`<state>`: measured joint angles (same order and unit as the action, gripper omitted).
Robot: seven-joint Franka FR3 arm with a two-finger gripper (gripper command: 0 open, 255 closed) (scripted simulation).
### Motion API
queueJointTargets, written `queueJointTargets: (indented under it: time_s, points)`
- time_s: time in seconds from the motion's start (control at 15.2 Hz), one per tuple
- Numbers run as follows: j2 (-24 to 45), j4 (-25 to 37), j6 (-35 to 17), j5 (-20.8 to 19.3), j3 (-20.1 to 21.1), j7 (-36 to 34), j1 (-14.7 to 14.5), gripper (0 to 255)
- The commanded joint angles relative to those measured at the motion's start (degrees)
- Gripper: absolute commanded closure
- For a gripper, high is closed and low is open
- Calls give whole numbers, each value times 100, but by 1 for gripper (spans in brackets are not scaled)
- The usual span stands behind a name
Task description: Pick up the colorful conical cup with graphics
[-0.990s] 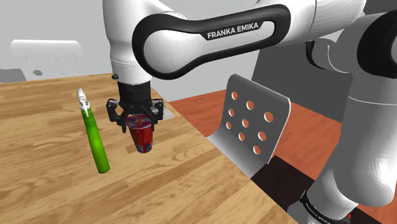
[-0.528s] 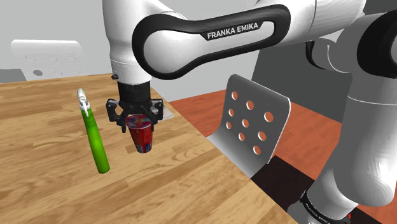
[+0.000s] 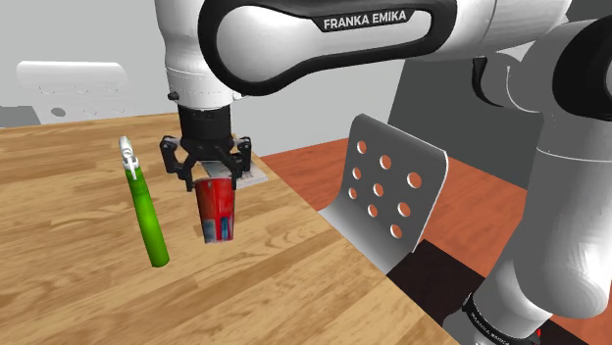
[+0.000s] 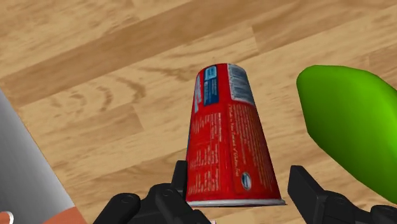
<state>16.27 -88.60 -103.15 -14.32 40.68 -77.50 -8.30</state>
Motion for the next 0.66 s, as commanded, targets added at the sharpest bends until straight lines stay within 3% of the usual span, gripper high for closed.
queueJointTargets:
  time_s: [0.0,0.59]
  points:
    - [3,157,151,3,7,11,-20,255]
    - [75,801,732,-29,22,43,-127,255]
